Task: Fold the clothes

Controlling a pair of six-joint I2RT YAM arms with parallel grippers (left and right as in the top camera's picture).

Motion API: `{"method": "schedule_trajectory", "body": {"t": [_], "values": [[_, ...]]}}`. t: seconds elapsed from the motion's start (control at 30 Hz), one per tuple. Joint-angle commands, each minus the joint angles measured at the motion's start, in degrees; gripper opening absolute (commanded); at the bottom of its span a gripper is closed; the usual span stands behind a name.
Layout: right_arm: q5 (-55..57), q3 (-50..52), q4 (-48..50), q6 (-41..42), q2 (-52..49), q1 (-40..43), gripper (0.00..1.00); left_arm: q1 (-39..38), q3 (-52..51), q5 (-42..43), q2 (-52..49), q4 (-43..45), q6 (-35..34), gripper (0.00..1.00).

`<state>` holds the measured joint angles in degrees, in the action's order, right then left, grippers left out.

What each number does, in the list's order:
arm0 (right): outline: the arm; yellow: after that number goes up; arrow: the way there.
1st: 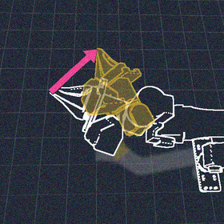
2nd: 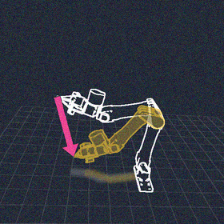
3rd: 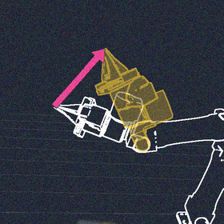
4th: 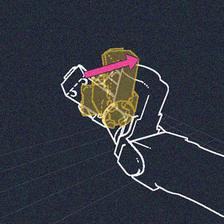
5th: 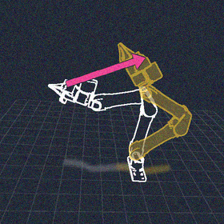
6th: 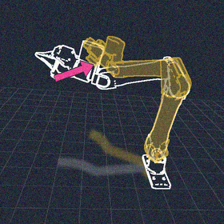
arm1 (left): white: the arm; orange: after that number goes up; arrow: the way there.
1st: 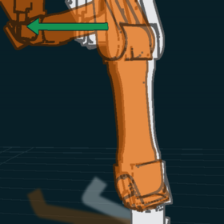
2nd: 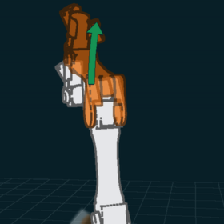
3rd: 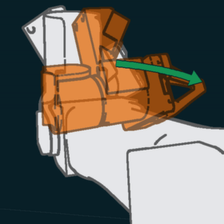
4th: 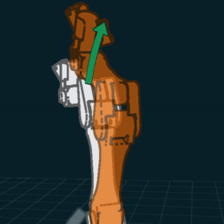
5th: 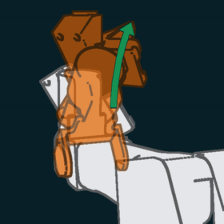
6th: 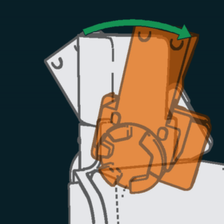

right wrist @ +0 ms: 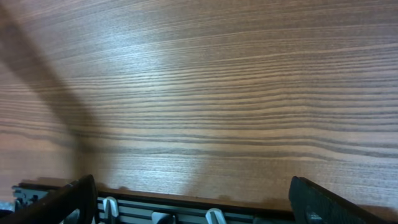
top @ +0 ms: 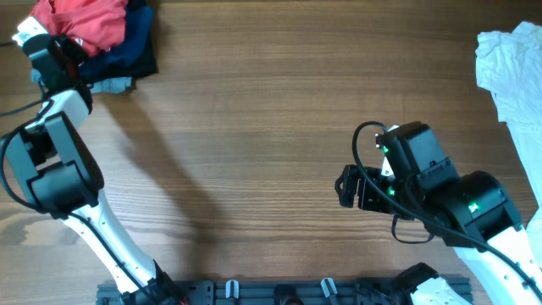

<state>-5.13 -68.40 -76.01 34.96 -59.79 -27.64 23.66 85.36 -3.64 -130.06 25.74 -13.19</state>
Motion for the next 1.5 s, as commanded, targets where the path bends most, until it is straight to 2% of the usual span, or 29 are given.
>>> {"method": "schedule_trajectory", "body": {"t": [0.0, 0.13, 0.27, 0.43, 0.6, 0.63, 0.67, 0.73, 0.77, 0.8, 0.83, 0.93, 1.1, 1.17, 1.23, 1.3, 1.4, 1.47], "values": [[-0.3, -0.7, 0.1, 1.2, -0.1, 0.1, 1.00, 0.6, 0.3, -0.3, 5.4, -0.5, -2.7, 0.10], [-0.3, -0.7, 0.1, 0.8, -0.1, 0.1, 1.00, -1.5, 0.3, 1.6, 9.3, -1.4, -2.7, 0.05], [-0.2, -0.7, -0.1, -0.5, -0.1, 0.1, 0.99, -4.9, 0.3, 1.6, 8.7, -1.6, -2.7, 0.04], [0.2, -0.6, -0.6, -0.5, -0.1, 0.1, 0.99, -7.5, 0.3, 1.4, 3.1, 0.3, -2.6, 0.06], [0.1, -0.6, -1.0, -0.3, -0.1, 0.1, 0.99, -7.7, 0.3, 1.7, -0.4, -3.6, -2.7, 0.14], [0.1, -0.6, -1.0, -0.3, -0.1, 0.1, 1.00, -7.7, 0.3, 1.6, 0.2, -3.9, -2.7, 0.20], [0.1, -0.6, -1.0, -0.2, -0.1, 0.1, 0.99, -7.7, 0.3, 1.7, 1.7, -5.0, -2.7, 0.42], [0.0, -0.6, -1.0, 0.2, -0.1, 0.1, 0.99, -7.8, 0.3, 1.7, 5.9, -7.6, -2.7, 0.47], [0.0, -0.6, -0.8, 0.2, -0.1, 0.1, 1.00, -8.1, 0.3, 1.7, 8.4, -9.0, -2.7, 0.53], [0.0, -0.6, -0.7, 0.2, -0.1, 0.1, 0.99, -8.5, 0.3, 1.7, 11.7, -10.8, -2.7, 0.76], [0.0, -0.6, -0.5, 0.1, -0.1, 0.1, 0.99, -9.1, 0.3, 1.8, 15.1, -12.9, -2.7, 1.00], [0.0, -0.6, 0.0, -0.5, 0.0, 0.1, 0.99, -11.3, 0.3, 6.4, 27.1, -20.8, -2.7, 1.00], [0.1, -1.7, 0.7, -2.0, 1.8, 0.1, 1.00, -15.7, 0.3, 20.9, 47.6, -39.5, -2.7, 1.00], [0.1, -1.9, 0.7, -2.2, 3.8, 0.1, 0.99, -16.6, 0.3, 22.3, 53.2, -47.0, -2.7, 1.00], [-0.6, -1.9, 0.1, -3.7, 8.6, 0.1, 1.00, -17.5, 0.3, 22.3, 62.8, -63.6, -2.2, 1.00], [-1.9, -1.9, -0.6, -3.7, 13.4, 0.1, 0.99, -17.6, 0.2, 22.3, 68.9, -74.9, -2.2, 1.00], [-2.9, -1.9, -0.7, -3.2, 19.3, 0.1, 0.99, -17.6, -1.0, 23.0, 75.5, -86.2, -2.2, 1.00], [-2.8, -1.8, -0.7, -3.2, 23.8, 0.1, 1.00, -17.6, -4.0, 26.6, 80.3, -89.8, -1.7, 1.00]]}}
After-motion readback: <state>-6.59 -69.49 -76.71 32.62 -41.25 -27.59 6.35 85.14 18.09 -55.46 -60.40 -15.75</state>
